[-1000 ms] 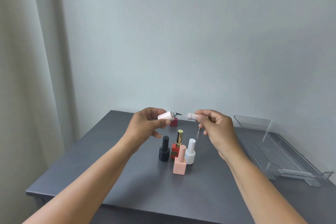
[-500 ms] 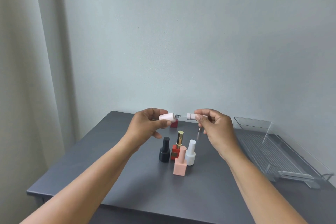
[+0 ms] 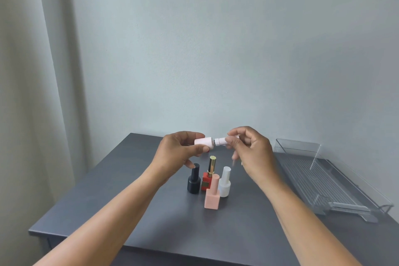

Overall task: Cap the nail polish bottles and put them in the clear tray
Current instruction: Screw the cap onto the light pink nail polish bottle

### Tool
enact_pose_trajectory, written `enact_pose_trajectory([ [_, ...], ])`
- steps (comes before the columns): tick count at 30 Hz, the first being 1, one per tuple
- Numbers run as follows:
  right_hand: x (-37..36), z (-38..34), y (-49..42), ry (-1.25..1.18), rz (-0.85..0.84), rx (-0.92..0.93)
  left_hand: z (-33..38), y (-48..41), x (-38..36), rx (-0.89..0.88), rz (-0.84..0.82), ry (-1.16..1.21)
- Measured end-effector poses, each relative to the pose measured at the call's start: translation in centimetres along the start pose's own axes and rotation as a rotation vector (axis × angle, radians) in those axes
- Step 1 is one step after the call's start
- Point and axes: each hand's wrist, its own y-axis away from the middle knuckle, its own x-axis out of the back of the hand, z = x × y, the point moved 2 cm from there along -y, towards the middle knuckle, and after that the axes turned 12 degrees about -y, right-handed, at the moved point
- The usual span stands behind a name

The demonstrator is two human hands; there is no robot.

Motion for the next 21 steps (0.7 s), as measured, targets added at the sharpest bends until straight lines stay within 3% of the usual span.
enact_pose_trajectory([
  [9, 0.7, 0.1, -0.3, -0.031, -0.174, -0.137, 0.0, 0.2, -0.1, 0.006, 0.026, 0.01],
  [13, 0.8, -0.1, -0.4, -0.031, -0.165, -0.13, 0.1, 0.4, -0.4, -0.001, 0.003, 0.026],
  [21, 1.3, -0.2, -0.7, 0.194, -0.06, -0.085, 0.0, 0.9, -0.9, -0.014, -0.017, 0.041],
])
